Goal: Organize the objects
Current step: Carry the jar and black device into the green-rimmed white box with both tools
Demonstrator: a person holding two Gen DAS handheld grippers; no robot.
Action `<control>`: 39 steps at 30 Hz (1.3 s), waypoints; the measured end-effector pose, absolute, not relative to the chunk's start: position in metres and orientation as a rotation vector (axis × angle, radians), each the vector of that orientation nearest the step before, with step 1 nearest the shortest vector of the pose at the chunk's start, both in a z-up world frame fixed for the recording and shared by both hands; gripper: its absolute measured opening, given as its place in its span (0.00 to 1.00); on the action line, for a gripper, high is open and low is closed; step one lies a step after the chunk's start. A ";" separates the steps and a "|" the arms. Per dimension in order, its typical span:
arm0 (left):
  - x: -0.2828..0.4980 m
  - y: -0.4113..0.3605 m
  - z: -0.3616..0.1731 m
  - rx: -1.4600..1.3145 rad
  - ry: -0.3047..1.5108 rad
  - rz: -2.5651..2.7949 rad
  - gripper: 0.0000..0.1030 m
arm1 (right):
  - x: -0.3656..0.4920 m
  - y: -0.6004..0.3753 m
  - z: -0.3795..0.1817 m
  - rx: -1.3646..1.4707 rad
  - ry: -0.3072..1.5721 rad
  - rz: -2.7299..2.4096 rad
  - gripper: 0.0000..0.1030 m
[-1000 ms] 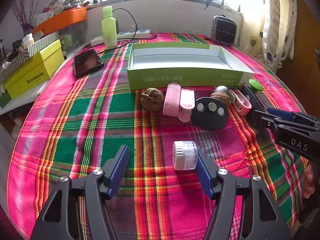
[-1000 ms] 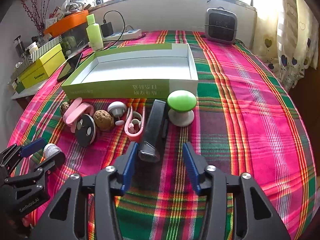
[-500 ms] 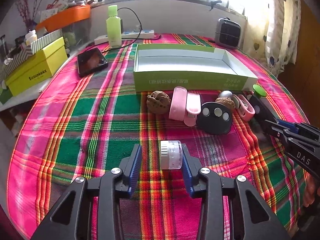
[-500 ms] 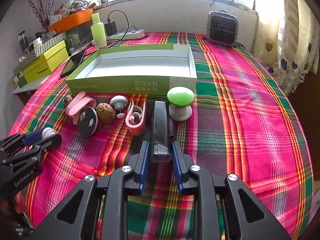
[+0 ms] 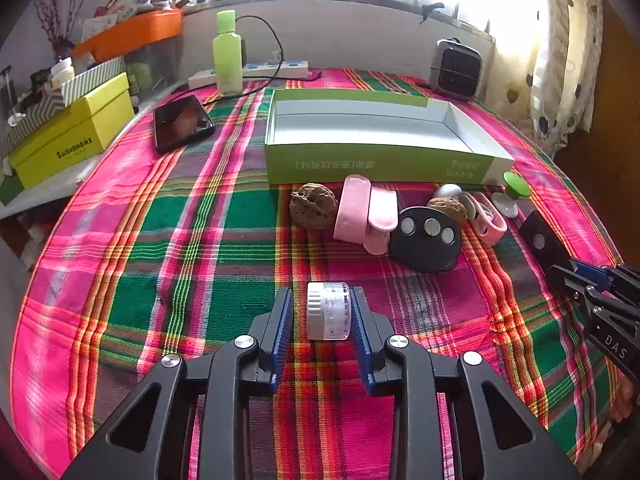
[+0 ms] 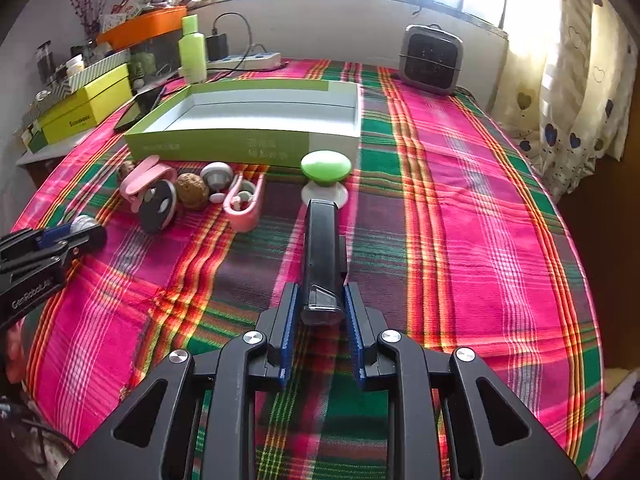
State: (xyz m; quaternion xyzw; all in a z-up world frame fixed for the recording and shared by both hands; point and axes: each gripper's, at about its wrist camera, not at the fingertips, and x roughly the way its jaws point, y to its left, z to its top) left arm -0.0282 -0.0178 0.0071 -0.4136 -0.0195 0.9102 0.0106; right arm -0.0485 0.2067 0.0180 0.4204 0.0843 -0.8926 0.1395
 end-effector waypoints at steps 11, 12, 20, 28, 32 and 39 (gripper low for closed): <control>-0.028 -0.017 0.007 -1.289 -0.062 2.841 0.26 | -0.058 0.217 0.024 1.189 -0.005 -2.526 0.26; -0.028 -0.017 0.007 -1.289 -0.061 2.841 0.26 | -0.059 0.216 0.023 1.197 -0.001 -2.529 0.26; -0.028 -0.017 0.007 -1.291 -0.067 2.836 0.27 | -0.068 0.206 0.017 1.219 0.037 -2.524 0.41; -0.027 -0.019 0.007 -1.277 -0.078 2.831 0.29 | -0.073 0.205 0.015 1.233 0.044 -2.551 0.41; -0.028 -0.019 0.007 -1.281 -0.081 2.832 0.28 | -0.074 0.206 0.015 1.234 0.053 -2.554 0.41; -0.031 -0.024 0.008 -1.294 -0.097 2.837 0.20 | -0.074 0.208 0.017 1.225 0.044 -2.559 0.25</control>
